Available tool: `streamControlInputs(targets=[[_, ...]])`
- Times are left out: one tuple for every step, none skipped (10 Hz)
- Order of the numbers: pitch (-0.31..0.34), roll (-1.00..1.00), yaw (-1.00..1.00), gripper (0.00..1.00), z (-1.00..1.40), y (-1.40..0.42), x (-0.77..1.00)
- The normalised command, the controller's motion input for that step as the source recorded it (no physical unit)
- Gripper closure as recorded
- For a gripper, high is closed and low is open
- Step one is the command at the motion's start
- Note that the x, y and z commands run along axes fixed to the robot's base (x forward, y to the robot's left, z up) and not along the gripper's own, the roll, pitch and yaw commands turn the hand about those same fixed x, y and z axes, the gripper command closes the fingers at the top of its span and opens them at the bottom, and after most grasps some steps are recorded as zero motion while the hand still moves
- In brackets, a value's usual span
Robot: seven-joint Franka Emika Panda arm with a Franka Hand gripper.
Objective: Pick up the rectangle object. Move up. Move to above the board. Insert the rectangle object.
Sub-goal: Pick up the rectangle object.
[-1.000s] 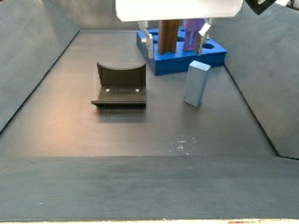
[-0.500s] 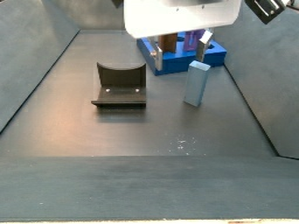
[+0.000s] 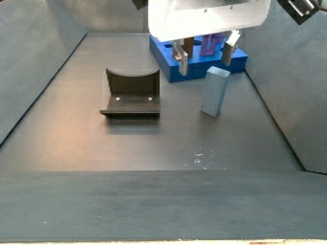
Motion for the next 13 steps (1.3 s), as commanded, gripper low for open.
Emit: streamControlInputs(targets=[[-0.346, 0.21, -0.14, 0.00, -0.23, -0.35, -0.72], [-0.409, 0.14, -0.13, 0.00, -0.12, -0.26, -0.64], [-0.009, 0.00, 0.00, 0.00, 0.00, 0.00, -0.01], [-0.034, 0.00, 0.08, 0.00, -0.10, 0.00, -0.28], [-0.131, 0.00, 0.79, 0.00, -0.19, 0.00, -0.42], [-0.046, -0.03, 1.00, 0.00, -0.23, 0.00, -0.04], [-0.040, -0.03, 1.00, 0.00, -0.22, 0.00, -0.03], [-0.046, -0.03, 1.00, 0.00, -0.22, 0.00, -0.03], [-0.049, -0.04, 1.00, 0.00, -0.21, 0.00, -0.05], [-0.091, -0.17, 0.31, 0.00, 0.00, 0.00, -0.09], [0.000, 0.00, 0.00, 0.00, 0.00, -0.02, 0.00], [0.000, -0.22, 0.07, 0.00, -0.10, 0.25, 0.08], [0.026, -0.64, 0.08, 0.00, -0.26, 0.49, 0.25]])
